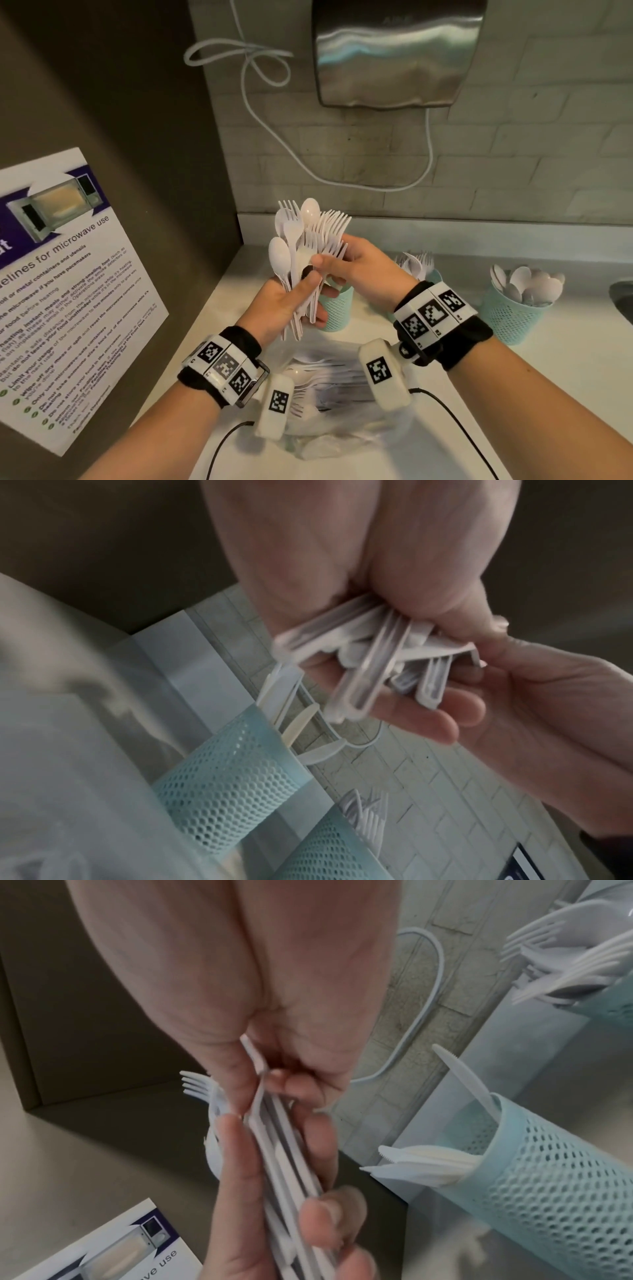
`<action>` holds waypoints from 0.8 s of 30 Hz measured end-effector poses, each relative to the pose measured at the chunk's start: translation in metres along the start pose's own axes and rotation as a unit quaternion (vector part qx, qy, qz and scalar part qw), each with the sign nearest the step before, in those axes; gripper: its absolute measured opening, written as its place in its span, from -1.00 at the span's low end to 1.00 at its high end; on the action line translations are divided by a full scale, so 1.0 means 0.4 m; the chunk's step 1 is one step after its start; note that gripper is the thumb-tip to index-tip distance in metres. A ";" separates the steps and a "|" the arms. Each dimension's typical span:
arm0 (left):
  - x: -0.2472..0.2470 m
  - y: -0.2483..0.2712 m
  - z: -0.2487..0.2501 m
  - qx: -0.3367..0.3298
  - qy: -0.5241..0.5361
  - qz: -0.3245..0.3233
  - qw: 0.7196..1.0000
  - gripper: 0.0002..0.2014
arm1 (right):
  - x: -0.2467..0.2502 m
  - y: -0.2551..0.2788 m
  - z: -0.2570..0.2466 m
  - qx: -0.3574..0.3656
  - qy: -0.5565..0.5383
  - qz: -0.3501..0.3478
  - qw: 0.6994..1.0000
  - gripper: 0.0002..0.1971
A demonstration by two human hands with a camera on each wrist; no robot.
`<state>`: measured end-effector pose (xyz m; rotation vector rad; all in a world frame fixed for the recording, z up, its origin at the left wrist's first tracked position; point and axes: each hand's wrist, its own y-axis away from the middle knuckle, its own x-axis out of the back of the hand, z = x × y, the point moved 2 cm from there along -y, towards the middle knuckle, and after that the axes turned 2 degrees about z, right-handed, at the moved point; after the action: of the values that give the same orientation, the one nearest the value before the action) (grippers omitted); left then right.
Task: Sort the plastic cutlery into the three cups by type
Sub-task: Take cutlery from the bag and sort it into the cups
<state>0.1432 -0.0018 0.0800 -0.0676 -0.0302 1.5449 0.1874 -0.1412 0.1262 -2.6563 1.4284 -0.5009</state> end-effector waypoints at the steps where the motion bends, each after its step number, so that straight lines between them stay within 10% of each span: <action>1: -0.007 0.000 0.002 0.007 0.008 0.002 1.000 -0.56 | 0.004 0.004 -0.001 -0.003 0.001 0.010 1.000 -0.87; 12: -0.124 -0.030 0.032 0.001 0.002 0.037 0.999 -0.75 | 0.082 0.069 0.011 -0.015 -0.084 0.150 0.985 -0.87; 24: -0.218 -0.129 0.064 -0.007 -0.029 0.073 0.997 -0.77 | 0.396 0.060 0.046 -0.027 0.242 0.342 0.908 -0.81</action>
<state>0.1906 -0.0897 0.1109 -0.0362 -0.0849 1.6917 0.2552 -0.2868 0.1423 -1.9053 2.3719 -1.0699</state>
